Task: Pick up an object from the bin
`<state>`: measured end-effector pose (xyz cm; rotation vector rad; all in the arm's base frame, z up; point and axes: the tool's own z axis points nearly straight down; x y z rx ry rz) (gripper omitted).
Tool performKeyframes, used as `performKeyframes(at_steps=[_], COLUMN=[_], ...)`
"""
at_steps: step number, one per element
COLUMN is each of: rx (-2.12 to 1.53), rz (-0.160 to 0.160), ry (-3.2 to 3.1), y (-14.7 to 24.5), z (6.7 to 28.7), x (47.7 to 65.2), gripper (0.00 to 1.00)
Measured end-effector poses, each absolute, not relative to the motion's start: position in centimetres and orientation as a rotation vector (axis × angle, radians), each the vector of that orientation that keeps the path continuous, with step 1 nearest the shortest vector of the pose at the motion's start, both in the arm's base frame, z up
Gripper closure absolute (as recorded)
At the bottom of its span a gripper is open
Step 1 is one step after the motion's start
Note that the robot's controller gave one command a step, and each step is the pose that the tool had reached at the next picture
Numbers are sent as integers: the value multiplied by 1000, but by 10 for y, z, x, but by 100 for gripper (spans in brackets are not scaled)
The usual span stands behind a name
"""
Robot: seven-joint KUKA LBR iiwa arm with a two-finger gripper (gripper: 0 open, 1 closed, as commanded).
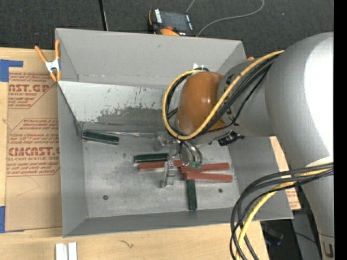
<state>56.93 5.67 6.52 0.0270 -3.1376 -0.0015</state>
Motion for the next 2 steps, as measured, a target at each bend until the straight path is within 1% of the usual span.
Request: performKeyframes(at_steps=[1, 2], rx=[25, 34], rz=[-3, -4], ry=[-3144, -3153], y=[57, 69], z=[71, 205], x=[571, 582], gripper=[100, 100])
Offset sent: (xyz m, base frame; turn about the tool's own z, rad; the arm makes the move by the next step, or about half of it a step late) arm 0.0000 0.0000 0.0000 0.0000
